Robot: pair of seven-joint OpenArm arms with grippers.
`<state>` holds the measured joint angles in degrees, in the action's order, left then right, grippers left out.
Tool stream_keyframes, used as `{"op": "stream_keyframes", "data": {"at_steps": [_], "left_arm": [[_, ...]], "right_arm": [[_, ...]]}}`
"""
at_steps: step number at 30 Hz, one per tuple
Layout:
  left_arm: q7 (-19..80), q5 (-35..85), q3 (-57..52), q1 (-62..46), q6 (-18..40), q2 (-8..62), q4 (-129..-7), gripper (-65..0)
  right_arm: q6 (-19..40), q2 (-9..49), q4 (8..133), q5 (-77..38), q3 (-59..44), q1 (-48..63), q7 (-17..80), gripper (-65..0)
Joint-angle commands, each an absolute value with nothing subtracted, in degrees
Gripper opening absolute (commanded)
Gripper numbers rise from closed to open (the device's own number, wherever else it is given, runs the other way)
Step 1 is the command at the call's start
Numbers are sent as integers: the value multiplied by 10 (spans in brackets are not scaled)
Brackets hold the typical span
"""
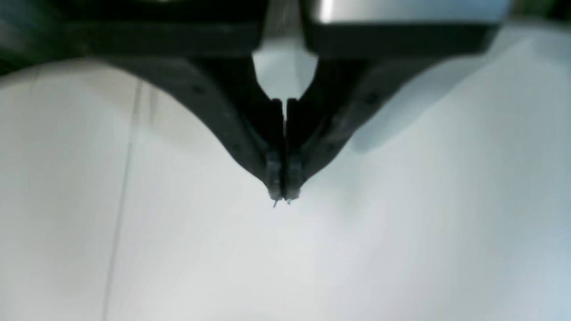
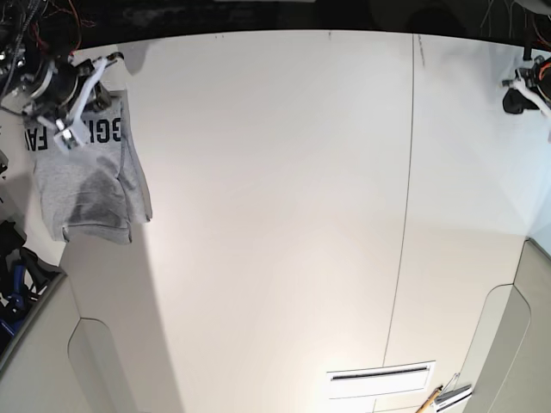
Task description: Fold the T-shirt properly
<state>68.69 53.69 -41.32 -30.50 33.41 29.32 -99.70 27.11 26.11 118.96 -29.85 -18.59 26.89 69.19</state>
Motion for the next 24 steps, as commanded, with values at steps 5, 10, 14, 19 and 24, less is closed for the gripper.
{"op": "stream_keyframes", "data": {"at_steps": [5, 10, 14, 19, 24], "left_arm": [[711, 599, -487, -415, 366, 308, -1006, -650], [767, 704, -590, -546, 397, 305, -1006, -650], [790, 757, -606, -658, 400, 305, -1006, -650], [795, 760, -526, -750, 400, 321, -1000, -650], [728, 732, -364, -750, 400, 371, -940, -650]], "right_arm": [[277, 281, 1274, -300, -263, 398, 689, -650], [316, 283, 1299, -329, -359, 497, 715, -650], [333, 302, 1296, -404, -400, 583, 756, -650], [348, 339, 1252, -445, -382, 658, 764, -650], [350, 382, 1139, -444, -293, 662, 766, -650]]}}
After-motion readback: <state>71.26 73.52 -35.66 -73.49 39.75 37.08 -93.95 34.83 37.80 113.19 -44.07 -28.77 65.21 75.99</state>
